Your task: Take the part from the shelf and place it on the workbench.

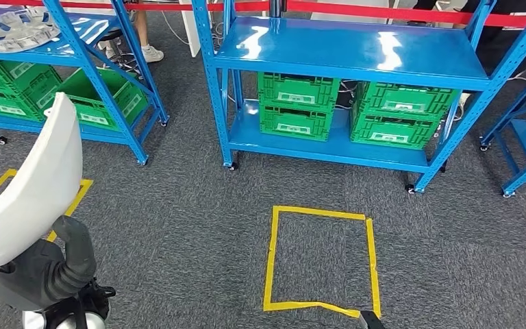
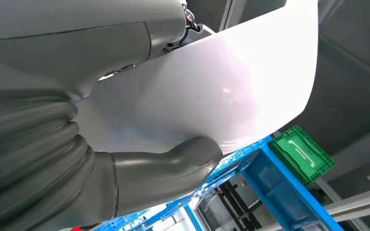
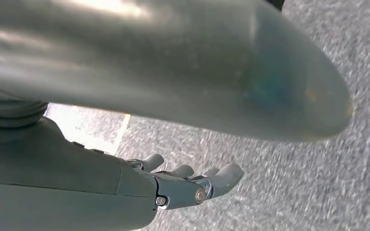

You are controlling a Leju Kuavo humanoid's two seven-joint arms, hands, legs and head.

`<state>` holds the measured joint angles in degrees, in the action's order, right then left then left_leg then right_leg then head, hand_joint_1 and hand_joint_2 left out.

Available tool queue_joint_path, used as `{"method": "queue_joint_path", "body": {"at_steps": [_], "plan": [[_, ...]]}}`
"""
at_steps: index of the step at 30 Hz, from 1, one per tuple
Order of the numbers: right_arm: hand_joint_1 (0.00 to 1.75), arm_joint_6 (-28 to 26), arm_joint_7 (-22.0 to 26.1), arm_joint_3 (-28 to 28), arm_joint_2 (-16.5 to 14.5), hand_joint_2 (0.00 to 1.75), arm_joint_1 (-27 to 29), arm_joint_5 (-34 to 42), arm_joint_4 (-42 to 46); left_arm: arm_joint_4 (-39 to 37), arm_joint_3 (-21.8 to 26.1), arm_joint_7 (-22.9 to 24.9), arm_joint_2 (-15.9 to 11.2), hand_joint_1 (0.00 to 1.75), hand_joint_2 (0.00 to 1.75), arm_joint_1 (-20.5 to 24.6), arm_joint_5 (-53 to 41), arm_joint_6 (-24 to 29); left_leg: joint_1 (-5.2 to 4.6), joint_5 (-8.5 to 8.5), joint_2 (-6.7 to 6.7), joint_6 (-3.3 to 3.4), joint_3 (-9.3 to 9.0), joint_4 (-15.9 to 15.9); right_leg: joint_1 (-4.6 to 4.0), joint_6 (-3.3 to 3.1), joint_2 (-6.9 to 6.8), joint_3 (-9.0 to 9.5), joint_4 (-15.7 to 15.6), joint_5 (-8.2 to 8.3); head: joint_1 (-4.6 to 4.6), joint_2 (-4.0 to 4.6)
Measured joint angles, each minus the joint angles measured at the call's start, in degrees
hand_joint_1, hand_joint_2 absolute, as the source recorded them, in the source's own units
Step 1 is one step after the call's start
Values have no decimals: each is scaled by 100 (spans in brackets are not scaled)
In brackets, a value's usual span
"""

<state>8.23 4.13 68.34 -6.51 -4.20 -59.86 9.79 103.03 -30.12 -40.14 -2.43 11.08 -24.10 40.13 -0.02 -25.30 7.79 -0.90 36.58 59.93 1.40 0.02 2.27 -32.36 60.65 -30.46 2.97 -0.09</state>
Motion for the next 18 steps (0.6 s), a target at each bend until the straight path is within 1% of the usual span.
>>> {"method": "queue_joint_path", "body": {"at_steps": [1, 2, 3, 4, 5, 6, 7, 8, 9, 10, 11, 12, 13, 14, 15, 16, 17, 18], "plan": [[0, -1, 1, 1, -3, 0, -4, -1, 0, 0, 1, 0, -1, 175, 175, -2, -1, 0, -3, -14, -58, -27, 29, 26, 7, -43, -67, 6, -13, 19, -6, 0], [0, -1, 2, 1, -6, 0, -7, -1, 0, 1, 1, 0, -1, 175, 175, 0, -2, 0, -8, -92, -189, -51, 91, 138, 18, -81, -141, 12, -27, 38, -22, 0], [0, -1, 2, 1, -9, 0, -4, -3, 0, 1, 2, 0, -1, 175, 175, 2, -4, 0, -10, -239, -367, -74, 192, 369, 25, -110, -219, 14, -39, 52, -40, 0], [0, -2, 1, 1, -7, 0, 5, -5, 0, 1, 2, -1, -1, 175, 175, 2, -9, 0, -8, -434, -550, -98, 341, 704, 19, -124, -290, 11, -40, 55, -58, 0], [0, -3, -1, 1, -7, 0, 17, -9, 0, 1, 2, -1, 0, 175, 175, -3, -14, 0, 7, -623, -658, -122, 508, 1082, 13, -130, -372, 6, -40, 56, -69, 0], [0, -3, -3, 1, -7, 0, 27, -11, 0, 1, 2, 0, -1, 175, 175, -14, -18, 0, 22, -744, -709, -141, 642, 1390, 9, -131, -456, 2, -38, 54, -70, 0], [0, -5, -5, 1, -7, 0, 31, -8, 0, 1, 2, 1, -1, 175, 175, -25, -21, 0, 34, -768, -733, -150, 693, 1534, 8, -130, -539, 0, -38, 52, -71, 0], [0, -9, -6, 1, -7, 0, 30, -1, 0, 4, 2, 1, 0, 175, 175, -33, -29, 0, 40, -690, -756, -150, 634, 1458, 9, -125, -621, 1, -37, 48, -71, 0], [0, -15, -7, 1, -7, 0, 27, 11, 0, 13, 2, 1, 2, 175, 175, -38, -46, 0, 43, -537, -800, -142, 463, 1172, 11, -115, -699, 9, -37, 41, -72, 0], [0, -21, -9, 1, -7, 0, 24, 22, 0, 30, 2, 0, 8, 175, 175, -39, -72, 0, 36, -380, -918, -124, 227, 764, 8, -98, -770, 24, -37, 30, -72, 0], [0, -25, -12, 1, -7, 0, 24, 30, 0, 52, 2, -1, 17, 175, 175, -38, -98, 0, 20, -267, -1043, -99, 16, 400, -4, -72, -835, 41, -36, 13, -70, 0], [0, -27, -19, 1, -6, 0, 25, 34, 0, 79, 1, -1, 29, 175, 175, -36, -119, 0, 1, -204, -1134, -68, -128, 144, -14, -39, -889, 59, -39, 1, -67, 0], [0, -27, -25, 1, -5, 0, 24, 32, 0, 104, 1, -1, 41, 175, 175, -38, -131, 0, -19, -193, -1185, -36, -191, 23, -27, -2, -940, 76, -47, -7, -64, 0], [0, -27, -29, 1, -5, 0, 22, 27, 0, 130, 1, 0, 50, 175, 175, -49, -139, 0, -37, -196, -1139, -5, -178, 12, -33, 36, -995, 97, -65, -9, -62, 0], [0, -27, -32, 1, -5, 0, 16, 17, 0, 160, 1, 0, 55, 175, 175, -68, -151, 0, -38, -181, -1059, 32, -181, -7, -30, 76, -1046, 124, -88, -11, -61, 0], [0, -27, -31, 1, -7, 0, 10, 4, 0, 193, 2, -1, 60, 175, 175, -92, -169, 0, -28, -162, -986, 68, -193, -40, -21, 116, -999, 145, -86, -32, -55, 0], [0, -26, -27, 1, -8, 0, 7, -8, 0, 225, 2, -2, 66, 175, 175, -112, -188, 2, -14, -141, -915, 105, -209, -75, -8, 147, -861, 134, -19, -96, -48, 0], [0, -23, -23, 1, -8, 0, 7, -21, 0, 250, 2, -3, 79, 175, 175, -124, -208, 3, 4, -118, -844, 144, -235, -109, 1, 167, -671, 63, 166, -221, -35, 0]]}}
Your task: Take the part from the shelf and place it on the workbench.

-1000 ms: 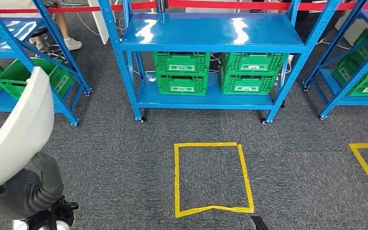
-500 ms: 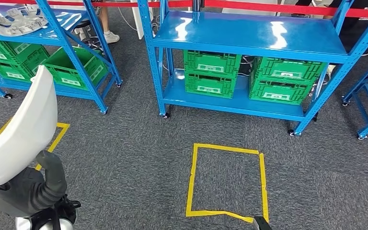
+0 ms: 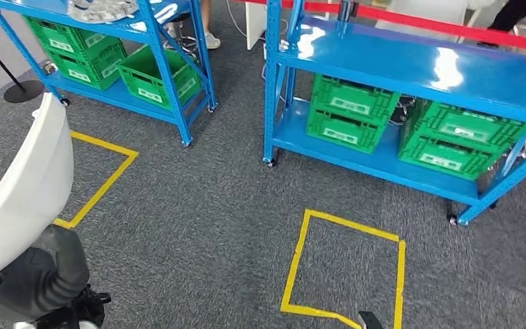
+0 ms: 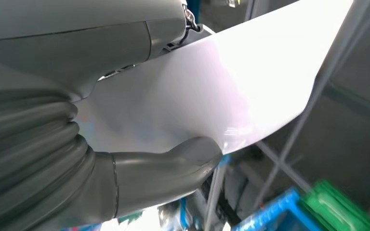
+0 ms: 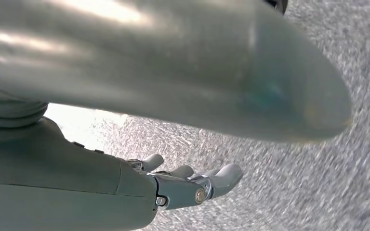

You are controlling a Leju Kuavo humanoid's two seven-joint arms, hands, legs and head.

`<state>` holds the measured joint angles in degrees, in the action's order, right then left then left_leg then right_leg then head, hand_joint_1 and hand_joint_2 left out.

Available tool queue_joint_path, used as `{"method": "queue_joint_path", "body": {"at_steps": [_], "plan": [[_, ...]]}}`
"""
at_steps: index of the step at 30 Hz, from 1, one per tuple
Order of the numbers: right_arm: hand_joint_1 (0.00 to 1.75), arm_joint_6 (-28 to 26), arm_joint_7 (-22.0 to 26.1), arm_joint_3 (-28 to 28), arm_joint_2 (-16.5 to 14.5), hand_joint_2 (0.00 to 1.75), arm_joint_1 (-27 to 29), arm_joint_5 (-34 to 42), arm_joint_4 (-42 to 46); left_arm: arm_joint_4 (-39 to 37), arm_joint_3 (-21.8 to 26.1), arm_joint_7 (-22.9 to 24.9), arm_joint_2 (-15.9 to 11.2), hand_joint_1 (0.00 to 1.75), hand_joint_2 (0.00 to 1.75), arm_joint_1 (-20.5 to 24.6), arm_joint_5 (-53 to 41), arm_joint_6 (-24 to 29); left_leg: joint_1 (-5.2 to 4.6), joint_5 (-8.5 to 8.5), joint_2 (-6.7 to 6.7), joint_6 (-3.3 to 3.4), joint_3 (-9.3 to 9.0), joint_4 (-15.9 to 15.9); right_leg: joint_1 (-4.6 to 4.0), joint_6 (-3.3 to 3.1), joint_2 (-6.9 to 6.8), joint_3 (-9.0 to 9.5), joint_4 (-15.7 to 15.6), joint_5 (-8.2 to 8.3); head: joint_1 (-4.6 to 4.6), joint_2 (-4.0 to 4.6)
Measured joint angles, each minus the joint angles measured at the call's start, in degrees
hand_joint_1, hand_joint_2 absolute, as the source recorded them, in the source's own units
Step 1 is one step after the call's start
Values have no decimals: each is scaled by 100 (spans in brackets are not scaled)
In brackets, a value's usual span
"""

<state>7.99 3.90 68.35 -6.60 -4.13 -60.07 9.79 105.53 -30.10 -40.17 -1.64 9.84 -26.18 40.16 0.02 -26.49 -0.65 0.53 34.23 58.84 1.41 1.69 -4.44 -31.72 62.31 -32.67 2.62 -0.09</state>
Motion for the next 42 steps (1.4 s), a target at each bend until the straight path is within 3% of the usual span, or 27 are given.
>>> {"method": "queue_joint_path", "body": {"at_steps": [1, 3, 4, 5, 6, 8, 10, 12, 13, 15, 17, 19, 20, 22, 24, 26, 28, 29, 30, 32, 34, 35, 36, 37, 39, 41, 42], "plan": [[0, 2, 4, 0, -1, 0, 8, -14, 0, 15, 0, -1, 15, 175, 175, -12, -20, 1, 8, 13, 70, 27, 0, -15, 5, 6, 215, -135, 299, -168, 14, 0], [0, 5, 9, -1, 0, 0, 35, -41, 0, 30, 0, 1, 37, 175, 175, -53, -62, 3, -5, 20, 222, 62, 16, -11, -12, -4, 397, -495, 1008, -477, 28, 0], [0, 5, 12, -1, 1, 0, 48, -52, 0, 36, 0, 1, 41, 175, 175, -80, -81, 3, -13, 20, 314, 67, 22, 0, -24, -12, 417, -617, 1209, -502, 30, 0], [0, 5, 15, -1, 1, 0, 56, -56, 0, 44, 0, 2, 42, 175, 175, -100, -93, 3, -19, 19, 407, 68, 26, 13, -33, -22, 430, -648, 1212, -412, 31, 0], [0, 5, 17, -1, 2, 0, 58, -59, 0, 52, 0, 2, 43, 175, 175, -111, -102, 3, -22, 17, 504, 65, 28, 31, -36, -37, 460, -576, 1000, -222, 32, 0], [0, 5, 18, -1, 4, 0, 53, -63, 0, 73, 0, 2, 48, 175, 175, -122, -116, 3, -26, 7, 678, 37, 44, 75, -25, -66, 697, -265, 253, 157, 32, 0], [0, 6, 17, -3, 8, 0, 49, -66, 0, 103, 0, 2, 56, 175, 175, -141, -143, 3, -25, 13, 822, -26, 83, 99, -20, -88, 895, -79, -181, 267, 31, 0], [0, 5, 16, -4, 9, 0, 40, -75, 0, 137, 1, 2, 59, 175, 175, -174, -169, 3, -12, 46, 961, -106, 124, 74, -28, -135, 825, -51, -222, 262, 29, 0], [0, 7, 16, -5, 5, 0, 31, -89, 0, 155, 3, 2, 59, 175, 175, -197, -191, 2, -12, 50, 949, -137, 140, 77, -23, -171, 745, -32, -244, 277, 31, 0], [0, 11, 15, -13, 2, 0, 22, -130, 1, 204, 18, 2, 58, 175, 175, -232, -254, 3, -29, -87, 654, -192, 267, 304, -1, -250, 583, 13, -293, 303, -3, 0], [0, 14, 13, -26, 2, 0, 39, -164, 2, 249, 44, 2, 58, 175, 175, -267, -307, 3, -19, -421, 260, -243, 581, 947, -12, -299, 411, 30, -308, 296, -39, 0], [0, 15, 15, -35, 3, 0, 54, -184, 2, 270, 74, 3, 55, 175, 175, -322, -329, 3, 18, -636, 135, -285, 897, 1569, -22, -309, 228, 38, -306, 278, -43, 0], [0, 17, 22, -38, 4, 0, 52, -191, 2, 285, 91, 4, 53, 175, 175, -355, -339, 3, 34, -600, 112, -297, 926, 1628, -23, -305, 139, 45, -306, 268, -44, 0], [0, 25, 49, -44, 4, 0, 39, -206, 2, 344, 133, 5, 51, 175, 175, -409, -370, 3, 51, -280, 18, -296, 636, 1107, -22, -278, -24, 81, -306, 238, -44, 0], [0, 29, 88, -46, 4, 0, 27, -210, 2, 415, 182, 4, 51, 175, 175, -433, -391, 2, 19, -37, -274, -241, 229, 367, -44, -224, -155, 132, -303, 191, -41, 0], [0, 30, 113, -48, 4, 0, 16, -200, 2, 464, 229, 4, 47, 175, 175, -455, -375, 3, -29, -10, -406, -156, 84, 89, -72, -156, -269, 180, -314, 154, -32, 0], [0, 31, 114, -48, 4, 0, 4, -184, 2, 497, 257, 4, 39, 175, 175, -481, -356, 3, -33, 9, -236, -81, 75, 59, -68, -86, -374, 237, -338, 124, -27, 0], [0, 31, 113, -48, 3, 0, 0, -173, 2, 513, 264, 3, 36, 175, 175, -488, -350, 3, -22, 23, -159, -46, 57, 30, -58, -53, -301, 248, -305, 82, -22, 0], [0, 32, 109, -48, 2, 0, -3, -162, 2, 526, 269, 3, 35, 175, 175, -486, -342, 3, -7, 40, -84, -9, 38, 1, -44, -29, -146, 204, -173, -12, -15, 0], [0, 32, 98, -48, 0, 0, 3, -136, 2, 530, 275, 3, 37, 175, 175, -477, -321, 3, 6, 58, 63, 44, 25, -25, -32, -10, 259, -99, 448, -328, 8, 0], [0, 30, 90, -48, 1, 0, 23, -119, 2, 513, 275, 2, 38, 175, 175, -475, -304, 2, -2, 60, 237, 64, 39, -13, -41, -14, 407, -496, 1138, -554, 21, 0], [0, 29, 91, -48, 1, 0, 31, -115, 2, 504, 275, 3, 38, 175, 175, -476, -300, 1, -5, 59, 328, 65, 42, -3, -44, -19, 425, -597, 1254, -515, 22, 0], [0, 29, 91, -48, 2, 0, 31, -117, 2, 499, 275, 3, 38, 175, 175, -476, -301, 1, -5, 57, 417, 62, 42, 10, -43, -27, 441, -590, 1142, -362, 23, 0], [0, 29, 92, -48, 2, 0, 28, -123, 2, 497, 276, 3, 38, 175, 175, -476, -309, 2, -2, 54, 502, 54, 39, 24, -38, -37, 480, -485, 837, -135, 25, 0], [0, 29, 95, -49, 3, 0, 17, -152, 2, 507, 283, 2, 39, 175, 175, -480, -336, 2, 0, 45, 652, 11, 48, 58, -22, -55, 704, -188, 98, 215, 26, 0], [0, 29, 102, -50, 2, 0, 10, -183, 2, 540, 304, 2, 47, 175, 175, -492, -380, 1, -3, 53, 773, -66, 78, 64, -26, -85, 846, -57, -227, 294, 26, 0], [0, 28, 103, -50, 2, 0, 8, -192, 2, 562, 321, 2, 52, 175, 175, -505, -403, 2, -4, 67, 830, -109, 94, 52, -43, -111, 821, -57, -237, 294, 27, 0]]}}
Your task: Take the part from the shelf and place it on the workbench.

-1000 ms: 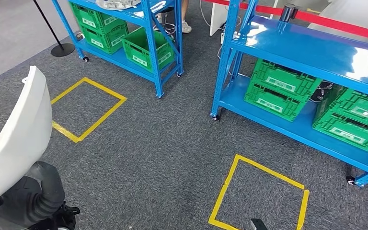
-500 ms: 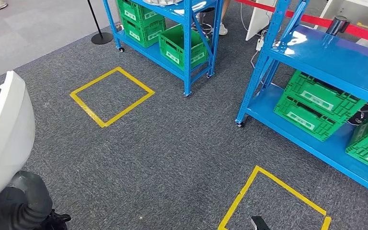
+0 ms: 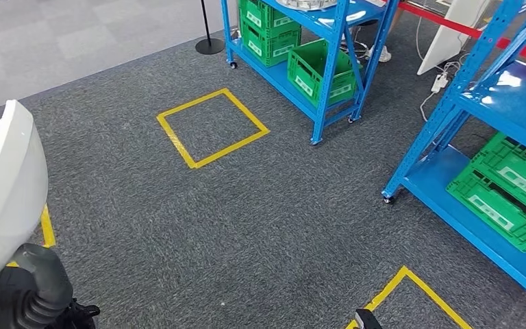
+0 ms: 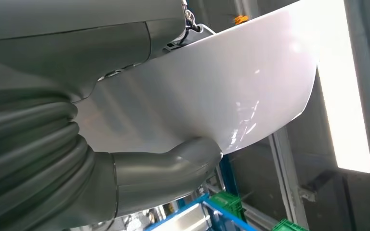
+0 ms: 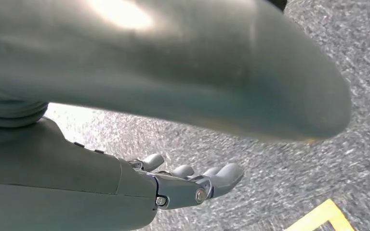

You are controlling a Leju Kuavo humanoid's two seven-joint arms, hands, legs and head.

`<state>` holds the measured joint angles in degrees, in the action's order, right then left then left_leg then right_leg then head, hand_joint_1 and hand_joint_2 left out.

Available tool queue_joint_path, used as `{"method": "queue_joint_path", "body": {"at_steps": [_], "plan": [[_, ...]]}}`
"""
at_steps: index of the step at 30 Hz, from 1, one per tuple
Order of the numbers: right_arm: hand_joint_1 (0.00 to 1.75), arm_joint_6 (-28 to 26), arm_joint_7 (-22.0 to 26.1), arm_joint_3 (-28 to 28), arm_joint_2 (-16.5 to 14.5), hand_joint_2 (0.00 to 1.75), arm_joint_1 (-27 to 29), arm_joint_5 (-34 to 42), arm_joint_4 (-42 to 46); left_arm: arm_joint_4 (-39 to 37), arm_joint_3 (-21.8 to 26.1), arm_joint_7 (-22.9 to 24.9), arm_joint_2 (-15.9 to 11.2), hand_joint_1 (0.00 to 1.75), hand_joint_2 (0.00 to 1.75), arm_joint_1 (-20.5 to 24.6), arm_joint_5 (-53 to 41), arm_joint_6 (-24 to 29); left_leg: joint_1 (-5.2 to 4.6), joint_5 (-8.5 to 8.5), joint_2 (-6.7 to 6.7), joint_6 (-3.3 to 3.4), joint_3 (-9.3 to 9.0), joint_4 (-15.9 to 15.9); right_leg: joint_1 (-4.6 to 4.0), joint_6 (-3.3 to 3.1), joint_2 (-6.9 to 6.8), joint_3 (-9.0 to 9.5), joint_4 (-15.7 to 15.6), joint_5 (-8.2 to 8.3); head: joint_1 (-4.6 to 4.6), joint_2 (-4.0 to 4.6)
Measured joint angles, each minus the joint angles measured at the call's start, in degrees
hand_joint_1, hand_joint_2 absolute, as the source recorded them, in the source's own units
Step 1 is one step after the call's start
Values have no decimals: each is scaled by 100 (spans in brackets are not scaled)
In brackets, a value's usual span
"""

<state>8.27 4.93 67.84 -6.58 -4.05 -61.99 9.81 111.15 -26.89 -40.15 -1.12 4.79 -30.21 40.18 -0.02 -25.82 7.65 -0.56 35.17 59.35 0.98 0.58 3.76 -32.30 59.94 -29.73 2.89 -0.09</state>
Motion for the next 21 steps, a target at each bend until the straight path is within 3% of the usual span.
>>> {"method": "queue_joint_path", "body": {"at_steps": [2, 3, 4, 6, 8, 9, 10, 12, 14, 16, 17, 19, 21], "plan": [[0, -5, -4, 0, -4, 0, -8, -20, 0, 48, 43, 1, 17, 175, 175, -40, -63, 1, 7, 11, 35, -65, 35, -5, 4, -79, -138, 25, -25, 29, -1, 0], [0, -7, -6, 0, -5, 0, -10, -28, 0, 68, 63, 2, 29, 175, 175, -58, -93, 1, 1, -48, -71, -89, 84, 83, 11, -122, -208, 41, -47, 45, -16, 0], [0, -7, -11, 0, -5, 0, -10, -45, 0, 88, 82, 2, 44, 175, 175, -73, -132, 1, -4, -180, -242, -110, 187, 298, 16, -157, -286, 54, -68, 57, -33, 0], [0, -1, -46, -6, -2, 0, 4, -95, 0, 118, 112, 2, 74, 175, 175, -114, -209, 0, -3, -566, -600, -144, 524, 1027, -4, -203, -447, 58, -81, 56, -67, 0], [0, 4, -82, -29, -1, 0, 13, -160, 0, 153, 151, 2, 89, 175, 175, -188, -277, 0, 13, -768, -709, -165, 784, 1595, -20, -216, -618, 60, -79, 44, -70, 0], [0, 6, -88, -51, 0, 0, 11, -189, 0, 175, 175, 2, 90, 175, 175, -223, -295, 0, 18, -711, -727, -165, 763, 1581, -23, -216, -700, 65, -78, 36, -70, 0], [0, 12, -86, -79, 0, 0, 5, -223, 0, 205, 200, 2, 90, 175, 175, -251, -307, 0, 19, -563, -761, -157, 620, 1335, -25, -211, -780, 77, -78, 26, -71, 0], [0, 43, -74, -138, 1, 0, -4, -296, 0, 288, 260, 2, 86, 175, 175, -287, -308, 0, -7, -241, -994, -111, 152, 511, -40, -179, -923, 117, -74, -9, -69, 0], [0, 78, -55, -195, 9, 0, -4, -366, 0, 383, 331, 2, 77, 175, 175, -322, -297, 1, -46, -128, -1167, -49, -123, 25, -57, -122, -1032, 158, -72, -48, -63, 0], [0, 91, -43, -248, 19, 0, -10, -405, 0, 459, 389, 2, 64, 175, 175, -376, -287, 1, -73, -133, -1072, 8, -121, -32, -54, -56, -1146, 206, -90, -72, -60, 0], [0, 91, -34, -265, 24, 0, -18, -415, 0, 497, 411, 2, 56, 175, 175, -413, -284, 1, -67, -120, -999, 39, -133, -58, -40, -17, -1125, 227, -81, -93, -57, 0], [0, 101, -6, -279, 27, 0, -26, -438, 0, 572, 440, 1, 40, 175, 175, -475, -290, 3, -35, -83, -861, 108, -176, -112, -18, 41, -838, 153, 157, -269, -47, 0], [0, 97, 20, -281, 43, 0, -5, -464, 0, 601, 450, 0, 34, 175, 175, -525, -321, 5, -16, -63, -725, 153, -189, -123, -9, 61, -492, -165, 820, -612, -27, 0]]}}
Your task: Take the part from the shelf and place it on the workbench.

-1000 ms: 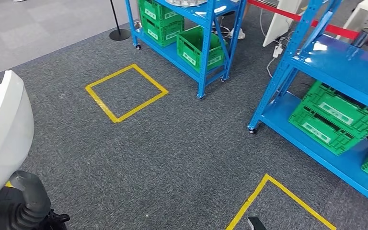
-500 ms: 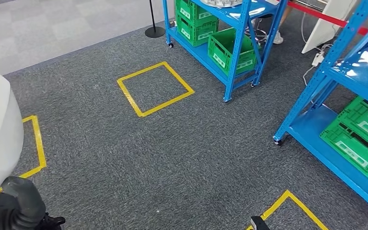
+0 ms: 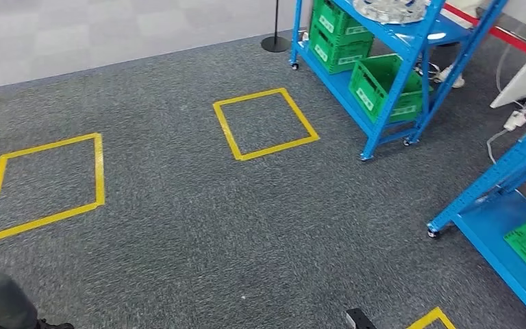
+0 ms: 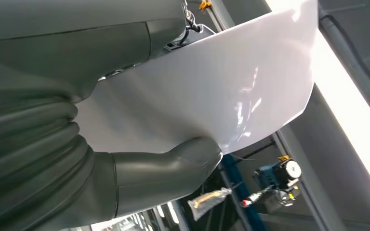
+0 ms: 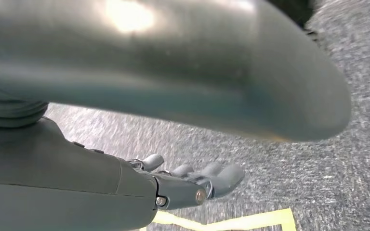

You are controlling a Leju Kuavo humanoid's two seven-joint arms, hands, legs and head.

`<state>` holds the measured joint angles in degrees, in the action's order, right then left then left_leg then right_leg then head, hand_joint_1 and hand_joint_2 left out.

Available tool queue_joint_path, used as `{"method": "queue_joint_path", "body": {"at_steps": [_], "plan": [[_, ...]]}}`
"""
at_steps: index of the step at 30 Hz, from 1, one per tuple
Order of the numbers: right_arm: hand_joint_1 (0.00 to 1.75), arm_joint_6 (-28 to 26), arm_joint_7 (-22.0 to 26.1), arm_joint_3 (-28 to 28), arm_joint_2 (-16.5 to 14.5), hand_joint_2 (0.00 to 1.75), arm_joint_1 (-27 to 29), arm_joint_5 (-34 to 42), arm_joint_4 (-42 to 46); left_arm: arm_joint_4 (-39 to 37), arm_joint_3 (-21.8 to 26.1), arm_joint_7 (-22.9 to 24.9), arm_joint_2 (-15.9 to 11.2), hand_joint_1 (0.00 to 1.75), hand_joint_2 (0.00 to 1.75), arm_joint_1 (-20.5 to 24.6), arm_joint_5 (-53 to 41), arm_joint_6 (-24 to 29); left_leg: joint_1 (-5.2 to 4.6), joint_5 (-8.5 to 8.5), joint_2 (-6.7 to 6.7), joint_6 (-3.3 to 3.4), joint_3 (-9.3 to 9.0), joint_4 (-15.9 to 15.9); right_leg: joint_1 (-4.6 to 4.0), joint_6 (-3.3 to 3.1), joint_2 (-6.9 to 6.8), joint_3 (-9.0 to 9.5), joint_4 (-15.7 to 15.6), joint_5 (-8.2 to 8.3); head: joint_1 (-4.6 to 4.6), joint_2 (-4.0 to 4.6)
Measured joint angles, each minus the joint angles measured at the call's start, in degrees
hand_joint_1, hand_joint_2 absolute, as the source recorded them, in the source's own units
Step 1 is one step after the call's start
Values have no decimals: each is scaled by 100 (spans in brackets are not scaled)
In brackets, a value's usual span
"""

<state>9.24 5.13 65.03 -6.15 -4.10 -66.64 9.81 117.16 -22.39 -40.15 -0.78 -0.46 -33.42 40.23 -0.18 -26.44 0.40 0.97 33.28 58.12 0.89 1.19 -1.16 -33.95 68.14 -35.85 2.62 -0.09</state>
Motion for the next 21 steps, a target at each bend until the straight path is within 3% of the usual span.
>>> {"method": "queue_joint_path", "body": {"at_steps": [2, 3, 5, 7, 9, 11, 12, 13, 15, 17, 18, 19, 21], "plan": [[0, -21, 11, -1, 22, 0, 26, -30, 0, -4, 2, 1, 1, 175, 175, -41, -31, -1, -3, 1, 169, 12, 14, 13, -2, 5, 83, -338, 609, -189, 12, 0], [0, -27, 19, -2, 33, 0, 30, -46, 0, -4, 8, 2, 2, 175, 175, -53, -45, -2, -2, -1, 260, 10, 17, 25, -1, 3, 94, -390, 642, -115, 13, 0], [0, -26, 35, -14, 53, 0, 23, -81, 0, -1, 33, 2, 8, 175, 175, -59, -80, -2, 9, -12, 439, -9, 16, 61, 15, -5, 187, -183, 65, 315, 14, 0], [0, -24, 50, -36, 66, 0, 16, -102, 0, 2, 52, 2, 14, 175, 175, -57, -96, -2, 15, -29, 588, -65, 38, 108, 39, -8, 457, 103, -624, 602, 15, 0], [0, -22, 38, -60, 70, 0, 9, -120, 0, 13, 66, 1, 15, 175, 175, -52, -75, -3, 23, -19, 711, -145, 79, 116, 28, -31, 583, 184, -834, 616, 14, 0], [0, -17, 10, -89, 72, 0, -14, -121, 0, 28, 107, 1, 10, 175, 175, -21, 5, -4, 39, 8, 789, -223, 125, 97, 16, -103, 447, 203, -871, 649, 14, 0], [0, -13, 3, -99, 73, 0, -26, -105, 0, 31, 128, 2, 7, 175, 175, 10, 53, -4, 33, -12, 706, -250, 152, 127, 20, -141, 379, 219, -895, 667, 9, 0], [0, -8, 5, -105, 74, 0, -34, -75, 1, 25, 144, 3, 4, 175, 175, 54, 88, -4, 24, -96, 537, -271, 224, 258, 25, -182, 297, 236, -919, 683, -9, 0], [0, -1, 4, -102, 81, 0, -22, 26, 1, -22, 149, 3, 3, 175, 175, 134, 121, -4, 18, -422, 151, -303, 500, 842, 13, -236, 132, 252, -941, 689, -45, 0], [0, -7, -18, -61, 87, 0, 4, 214, 1, -154, 117, 2, 2, 175, 175, 178, 164, -4, 41, -700, 26, -337, 833, 1534, -3, -262, -58, 251, -938, 677, -60, 0], [0, -14, -37, -20, 86, 0, 12, 327, 0, -244, 87, 3, 2, 175, 175, 204, 191, -5, 51, -704, 10, -348, 893, 1669, -7, -263, -151, 252, -937, 670, -60, 0], [0, -24, -62, 33, 79, 0, 14, 429, 0, -347, 46, 3, 8, 175, 175, 252, 210, -5, 57, -593, -18, -352, 826, 1556, -7, -258, -238, 258, -935, 662, -61, 0], [0, -54, -101, 140, 54, 0, 11, 563, 0, -543, -24, 4, 34, 175, 175, 390, 221, -9, 54, -246, -219, -336, 418, 804, -12, -229, -389, 286, -931, 639, -60, 0]]}}
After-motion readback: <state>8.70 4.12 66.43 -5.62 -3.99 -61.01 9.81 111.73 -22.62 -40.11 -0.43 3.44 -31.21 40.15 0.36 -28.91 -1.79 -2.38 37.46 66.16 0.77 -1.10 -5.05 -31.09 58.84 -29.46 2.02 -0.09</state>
